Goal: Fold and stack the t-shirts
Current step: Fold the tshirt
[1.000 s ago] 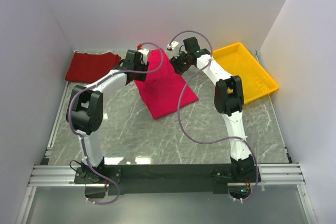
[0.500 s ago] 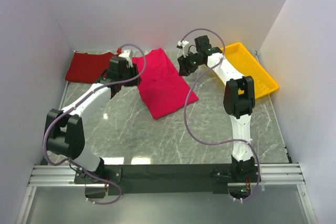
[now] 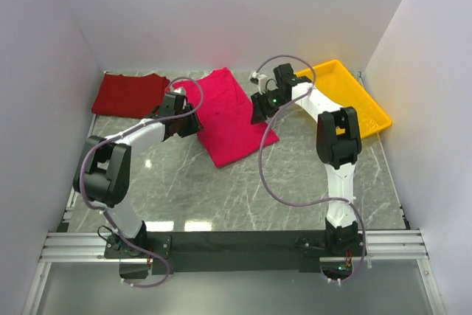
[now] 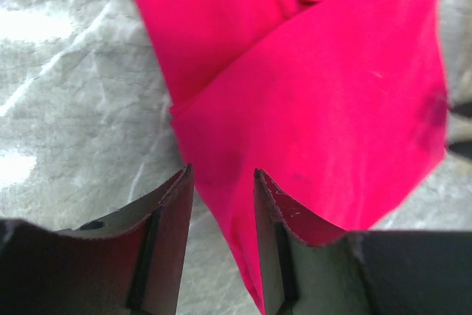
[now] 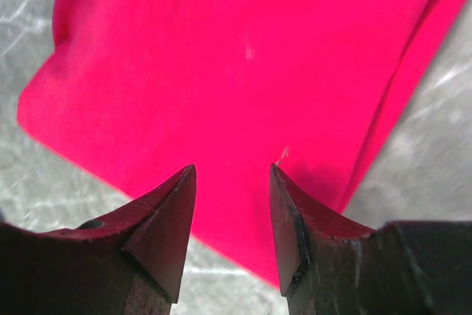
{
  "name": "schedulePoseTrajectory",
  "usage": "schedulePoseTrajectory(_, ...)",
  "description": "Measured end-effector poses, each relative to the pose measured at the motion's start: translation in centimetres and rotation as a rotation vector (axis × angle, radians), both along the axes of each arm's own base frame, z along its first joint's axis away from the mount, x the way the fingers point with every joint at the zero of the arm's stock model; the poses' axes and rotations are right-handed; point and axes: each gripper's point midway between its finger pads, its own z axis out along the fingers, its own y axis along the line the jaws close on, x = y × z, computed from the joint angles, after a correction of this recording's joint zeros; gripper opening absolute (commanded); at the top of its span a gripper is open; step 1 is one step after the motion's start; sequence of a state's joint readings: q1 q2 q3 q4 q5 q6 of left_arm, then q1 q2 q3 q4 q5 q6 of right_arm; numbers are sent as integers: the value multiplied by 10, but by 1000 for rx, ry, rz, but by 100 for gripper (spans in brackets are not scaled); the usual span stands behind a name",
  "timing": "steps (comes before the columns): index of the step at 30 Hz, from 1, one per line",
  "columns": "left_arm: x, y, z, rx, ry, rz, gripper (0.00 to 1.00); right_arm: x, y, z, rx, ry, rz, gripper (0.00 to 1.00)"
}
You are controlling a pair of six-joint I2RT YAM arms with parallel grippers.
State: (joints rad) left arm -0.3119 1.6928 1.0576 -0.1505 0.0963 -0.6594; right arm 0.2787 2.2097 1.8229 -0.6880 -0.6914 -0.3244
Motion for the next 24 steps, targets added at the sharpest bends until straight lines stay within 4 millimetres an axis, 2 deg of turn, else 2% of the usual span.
schedulePoseTrajectory(4,2,4,-12,17,42,41,45,-18,-12,-5,5,50,-14,51)
schedulePoseTrajectory(11,7,6,-13,19,60,84,45,-33,-30,7,18,50,-37,51)
schedulePoseTrajectory(19,12,5,-37,40,114,90,45,-45,-30,23,43,32,-25,51)
schedulePoseTrajectory(24,13,6,-40,45,122,97,41,-55,-32,22,42,41,-20,51)
